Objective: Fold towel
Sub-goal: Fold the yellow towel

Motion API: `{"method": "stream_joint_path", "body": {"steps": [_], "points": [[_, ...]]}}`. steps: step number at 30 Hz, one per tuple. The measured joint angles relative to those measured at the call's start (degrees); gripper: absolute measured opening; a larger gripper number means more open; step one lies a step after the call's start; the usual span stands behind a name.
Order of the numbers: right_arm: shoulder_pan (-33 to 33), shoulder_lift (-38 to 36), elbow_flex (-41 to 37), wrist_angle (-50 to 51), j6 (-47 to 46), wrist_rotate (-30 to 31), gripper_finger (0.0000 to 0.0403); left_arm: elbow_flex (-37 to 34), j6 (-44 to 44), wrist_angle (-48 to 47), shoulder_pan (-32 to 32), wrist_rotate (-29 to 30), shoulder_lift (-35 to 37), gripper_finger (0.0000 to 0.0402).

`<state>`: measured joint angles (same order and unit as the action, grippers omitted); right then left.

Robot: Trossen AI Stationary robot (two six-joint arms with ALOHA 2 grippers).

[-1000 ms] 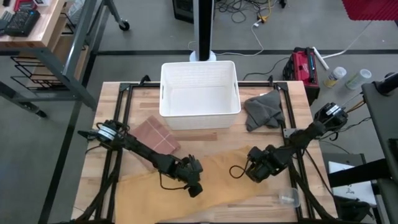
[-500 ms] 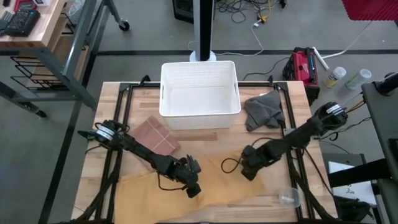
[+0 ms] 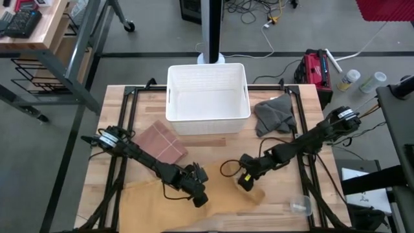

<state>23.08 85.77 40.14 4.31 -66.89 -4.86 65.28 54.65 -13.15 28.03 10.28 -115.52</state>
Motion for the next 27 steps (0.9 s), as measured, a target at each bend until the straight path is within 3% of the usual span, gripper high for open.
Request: {"method": "stream_joint_path", "body": {"steps": [3, 6, 8, 16, 23, 27], "points": [[0.38, 1.1, 0.07, -1.69, 2.2, 0.95, 0.0133, 0.0, -0.06, -0.08, 0.04, 0.06, 0.21, 0.0], [1.19, 3.26, 0.07, -3.66, 3.66, 4.0, 0.0048, -0.24, -0.09, -1.11, 0.26, 0.11, 1.33, 0.0], [1.9, 4.62, 0.08, -5.3, 5.59, 5.6, 0.0014, -0.51, -0.11, -2.84, 0.74, 1.4, 2.85, 0.0], [2.89, 3.54, 1.56, -5.73, 7.02, 8.1, 0.0013, -0.78, 6.05, -17.74, 6.65, 13.16, 11.24, 0.0], [4.09, 0.91, 5.29, -5.3, 8.84, 10.66, 0.0038, -0.79, 10.99, -21.05, 9.29, 14.27, 11.43, 0.0], [6.14, 1.37, 10.71, 3.64, 10.57, 12.29, 0.0057, -0.66, 9.64, -18.33, 9.27, 14.39, 11.37, 0.0]]}}
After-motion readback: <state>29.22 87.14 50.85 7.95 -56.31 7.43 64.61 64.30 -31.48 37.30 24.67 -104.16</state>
